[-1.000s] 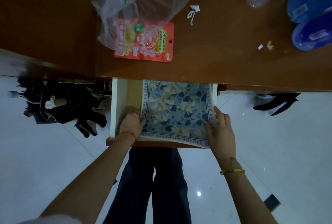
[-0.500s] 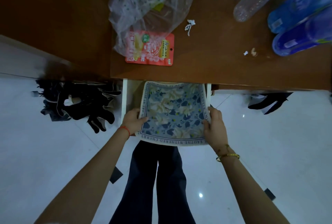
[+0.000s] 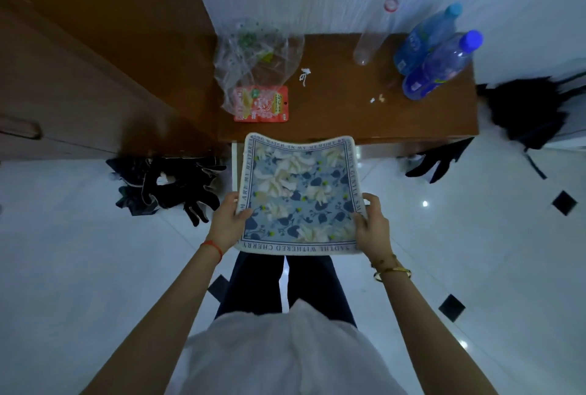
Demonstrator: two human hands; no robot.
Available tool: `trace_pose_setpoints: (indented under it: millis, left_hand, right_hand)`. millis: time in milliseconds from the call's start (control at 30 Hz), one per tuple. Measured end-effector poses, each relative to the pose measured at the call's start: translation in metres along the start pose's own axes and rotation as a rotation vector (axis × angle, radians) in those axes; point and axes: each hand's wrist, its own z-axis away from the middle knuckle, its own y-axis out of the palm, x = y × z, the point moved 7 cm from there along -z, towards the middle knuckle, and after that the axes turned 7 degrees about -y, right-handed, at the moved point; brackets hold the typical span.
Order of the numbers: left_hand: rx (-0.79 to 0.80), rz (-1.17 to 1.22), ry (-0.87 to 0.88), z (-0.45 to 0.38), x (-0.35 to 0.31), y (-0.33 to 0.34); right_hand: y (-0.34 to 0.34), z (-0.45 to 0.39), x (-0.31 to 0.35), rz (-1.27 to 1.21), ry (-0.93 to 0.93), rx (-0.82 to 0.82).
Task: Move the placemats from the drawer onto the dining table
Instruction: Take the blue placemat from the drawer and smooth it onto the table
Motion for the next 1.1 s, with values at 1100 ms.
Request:
trace_pose_setpoints:
  millis: [1100]
  left_hand:
    - [0.586,-0.292,0.659,0.183,-0.192,0.086]
  right_hand:
    - [-0.135,0.311,0.041,-0.234,0.238,-1.014]
